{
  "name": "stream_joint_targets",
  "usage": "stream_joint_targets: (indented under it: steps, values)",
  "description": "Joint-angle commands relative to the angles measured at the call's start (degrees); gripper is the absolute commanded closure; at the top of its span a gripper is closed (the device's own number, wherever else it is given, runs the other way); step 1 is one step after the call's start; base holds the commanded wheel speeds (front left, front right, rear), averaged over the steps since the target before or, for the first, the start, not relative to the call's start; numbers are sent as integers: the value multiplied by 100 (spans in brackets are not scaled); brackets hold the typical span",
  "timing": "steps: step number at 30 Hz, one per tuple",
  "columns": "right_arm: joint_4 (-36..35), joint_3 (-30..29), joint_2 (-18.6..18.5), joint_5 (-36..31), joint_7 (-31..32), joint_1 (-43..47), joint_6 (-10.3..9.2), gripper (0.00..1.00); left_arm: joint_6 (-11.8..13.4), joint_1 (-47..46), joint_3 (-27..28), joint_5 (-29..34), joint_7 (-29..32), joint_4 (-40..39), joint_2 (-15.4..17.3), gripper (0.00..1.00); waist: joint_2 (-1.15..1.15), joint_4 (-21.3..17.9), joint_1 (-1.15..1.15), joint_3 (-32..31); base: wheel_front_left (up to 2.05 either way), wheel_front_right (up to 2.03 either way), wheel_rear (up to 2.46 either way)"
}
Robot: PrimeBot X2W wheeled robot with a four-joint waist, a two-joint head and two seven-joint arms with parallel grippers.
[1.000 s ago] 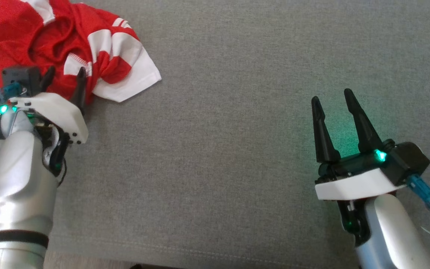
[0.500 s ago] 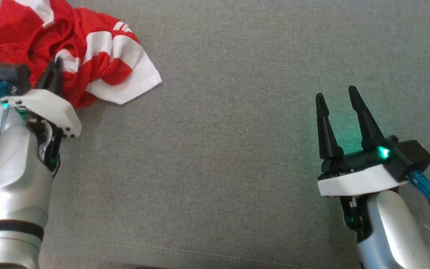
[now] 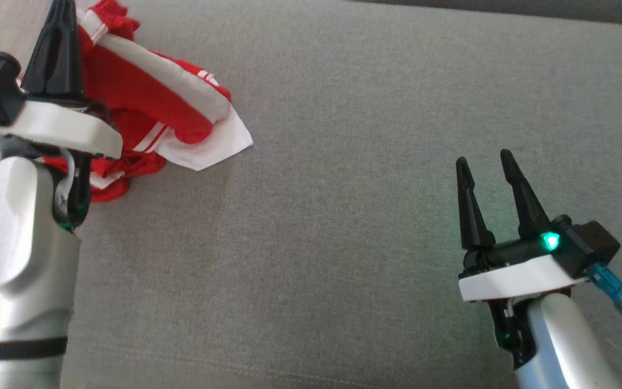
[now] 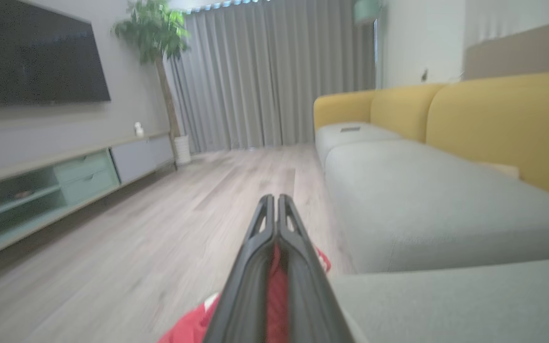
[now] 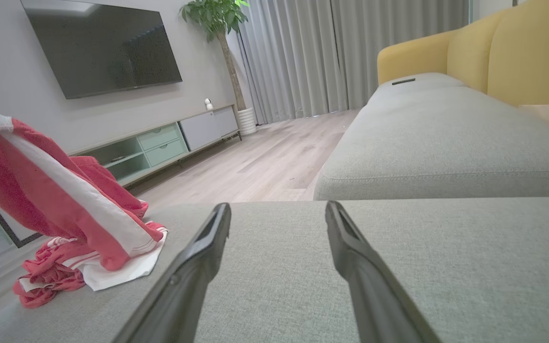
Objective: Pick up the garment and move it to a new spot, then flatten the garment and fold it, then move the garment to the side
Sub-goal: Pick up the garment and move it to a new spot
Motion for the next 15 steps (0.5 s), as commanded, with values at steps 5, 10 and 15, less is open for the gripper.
stream_joint_targets:
  steps: [5,10,15]
  values:
    - [-131,205,-4,61,-65,-16,44,0,73,68,165,63,-61,-1062,106,100,0,-192,0,-214,0,0,0]
    - [-139,219,-4,133,-73,-35,44,0,22,224,-101,-6,138,-1806,-94,100,0,-489,0,-308,0,0,0]
    - [-95,208,-4,235,-79,-63,44,0,-52,210,-507,-99,461,-2240,-409,100,0,-856,0,-416,0,0,0]
